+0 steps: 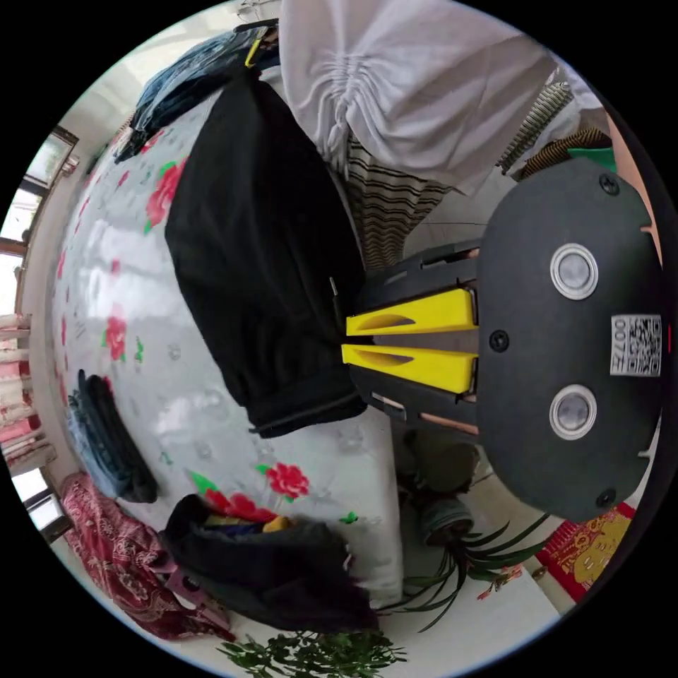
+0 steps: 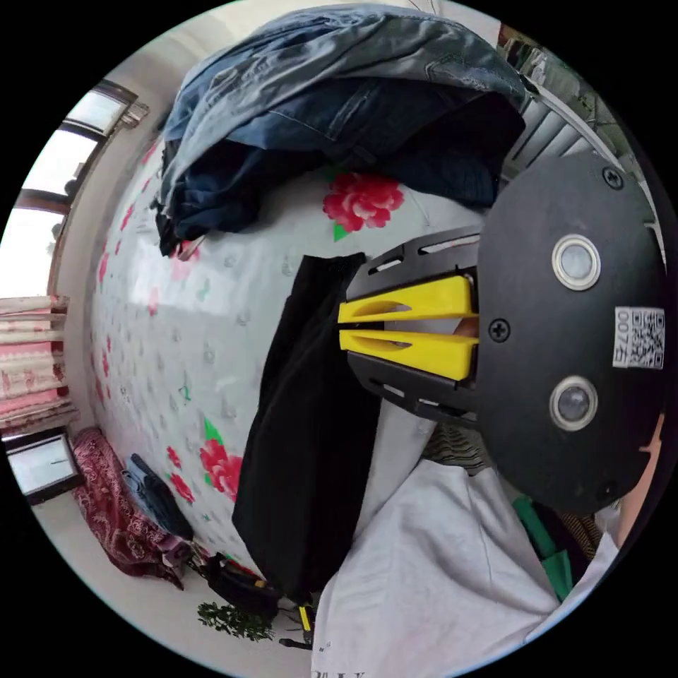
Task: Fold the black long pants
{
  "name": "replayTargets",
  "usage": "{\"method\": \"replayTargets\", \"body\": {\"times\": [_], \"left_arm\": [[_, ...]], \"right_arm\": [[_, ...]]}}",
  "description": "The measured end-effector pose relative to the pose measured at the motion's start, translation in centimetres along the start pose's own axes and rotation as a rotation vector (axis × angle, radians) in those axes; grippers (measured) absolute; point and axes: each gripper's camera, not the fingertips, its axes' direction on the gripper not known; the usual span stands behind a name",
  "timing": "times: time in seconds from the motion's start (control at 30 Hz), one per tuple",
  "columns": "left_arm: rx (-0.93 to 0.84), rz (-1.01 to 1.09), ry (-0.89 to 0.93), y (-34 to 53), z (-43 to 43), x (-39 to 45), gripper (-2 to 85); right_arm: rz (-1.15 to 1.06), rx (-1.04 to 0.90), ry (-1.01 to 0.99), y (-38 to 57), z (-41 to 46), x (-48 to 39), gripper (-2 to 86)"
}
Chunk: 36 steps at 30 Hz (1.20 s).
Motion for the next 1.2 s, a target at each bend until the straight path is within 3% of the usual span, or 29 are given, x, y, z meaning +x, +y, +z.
{"method": "replayTargets", "body": {"times": [0.13, 0.27, 0.37, 0.5, 0.63, 0.83, 1.03, 1.2], "left_arm": [[-0.09, 0.039, -0.076, -1.8, 2.5, 2.9, -0.5], [-0.029, 0.075, -0.132, -4.5, -2.1, 2.9, -0.5], [0.083, 0.059, -0.135, -5.6, -7.0, 2.7, -0.4], [0.107, 0.068, -0.17, -5.2, -8.8, 4.1, -0.3], [0.006, 0.061, -0.109, -3.1, -4.1, 6.1, 0.4], [-0.087, 0.06, -0.15, -2.5, -2.0, 7.7, 5.0], [-0.047, -0.033, -0.214, 0.2, -8.5, 4.9, 7.4], [0.129, -0.227, -0.006, 1.9, -13.8, 1.9, 8.6]], "right_arm": [[0.052, -0.153, -0.045, 2.1, 5.0, 0.1, -0.2], [0.024, -0.108, -0.023, 0.5, 1.4, 1.6, -0.2], [-0.006, 0.033, 0.0, -2.3, -4.8, 3.2, -0.2], [-0.126, 0.226, 0.181, -4.7, -12.3, 2.4, -0.1], [-0.147, 0.136, 0.269, -3.2, -9.6, 3.1, 0.3], [0.176, -0.236, -0.018, 1.8, 1.6, 10.3, 2.8], [0.384, 0.032, -0.151, 5.2, -5.3, 17.8, 5.0], [0.655, 0.138, -0.361, 7.4, -5.5, 25.9, 5.3]]}}
